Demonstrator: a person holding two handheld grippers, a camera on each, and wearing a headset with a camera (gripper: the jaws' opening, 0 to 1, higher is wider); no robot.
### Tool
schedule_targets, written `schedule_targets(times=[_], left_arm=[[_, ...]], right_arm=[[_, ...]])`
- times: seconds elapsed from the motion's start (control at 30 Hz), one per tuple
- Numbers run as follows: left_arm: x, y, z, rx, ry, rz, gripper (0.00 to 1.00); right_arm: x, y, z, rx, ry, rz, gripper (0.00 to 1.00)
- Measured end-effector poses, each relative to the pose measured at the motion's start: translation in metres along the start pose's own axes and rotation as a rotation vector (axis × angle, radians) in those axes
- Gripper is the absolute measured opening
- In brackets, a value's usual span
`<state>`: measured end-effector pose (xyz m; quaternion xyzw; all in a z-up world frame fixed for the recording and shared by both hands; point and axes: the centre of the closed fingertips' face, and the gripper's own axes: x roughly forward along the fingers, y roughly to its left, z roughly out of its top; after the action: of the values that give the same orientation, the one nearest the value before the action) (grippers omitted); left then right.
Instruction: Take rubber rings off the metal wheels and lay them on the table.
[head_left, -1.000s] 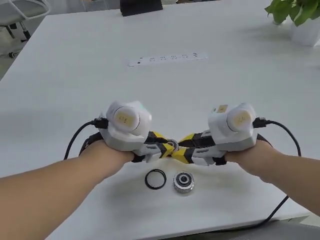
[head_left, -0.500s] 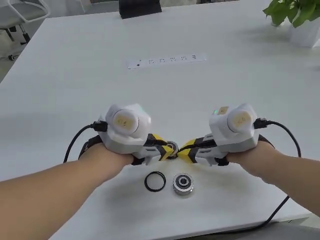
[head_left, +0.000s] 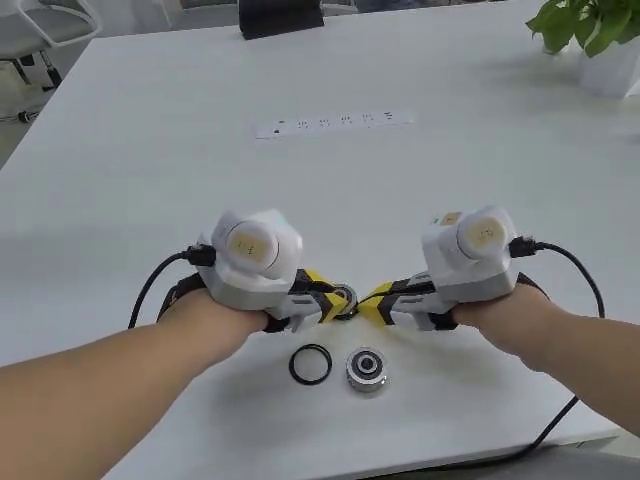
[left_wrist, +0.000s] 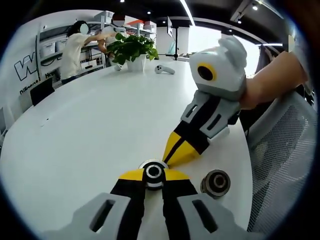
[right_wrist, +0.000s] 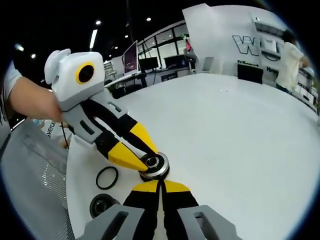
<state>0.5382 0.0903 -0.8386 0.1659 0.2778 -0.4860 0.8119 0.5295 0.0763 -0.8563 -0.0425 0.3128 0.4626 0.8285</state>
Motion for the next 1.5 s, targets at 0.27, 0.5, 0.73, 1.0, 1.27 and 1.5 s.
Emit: schedule_targets(times=[0.27, 0.5, 0.73, 1.0, 1.27, 1.5], left_arm=[[0.0, 0.0, 0.0, -0.001, 0.002, 0.004, 0.07], [0.0, 0.0, 0.0, -0.001, 0.002, 0.005, 0.07], [0.0, 0.0, 0.0, -0.002, 0.003, 0.01, 0.07], [0.0, 0.0, 0.0, -0.001, 0.004, 0.011, 0.07], [0.0, 0.0, 0.0, 0.001, 0.011, 0.01, 0.07], [0.0, -0.001, 0.0, 0.004, 0.012, 0.006, 0.07]], right_arm=[[-0.005, -0.005, 0.006, 0.205, -0.063, 0.012, 0.0], [-0.006, -0.003, 0.012, 0.312, -0.121, 0.042, 0.0], [-0.006, -0.001, 0.015, 0.324, -0.133, 0.059, 0.0], [-0.006, 0.003, 0.017, 0.33, -0.135, 0.072, 0.0], [-0.005, 0.013, 0.02, 0.321, -0.136, 0.096, 0.0], [-0.005, 0.022, 0.027, 0.326, -0.155, 0.135, 0.0]])
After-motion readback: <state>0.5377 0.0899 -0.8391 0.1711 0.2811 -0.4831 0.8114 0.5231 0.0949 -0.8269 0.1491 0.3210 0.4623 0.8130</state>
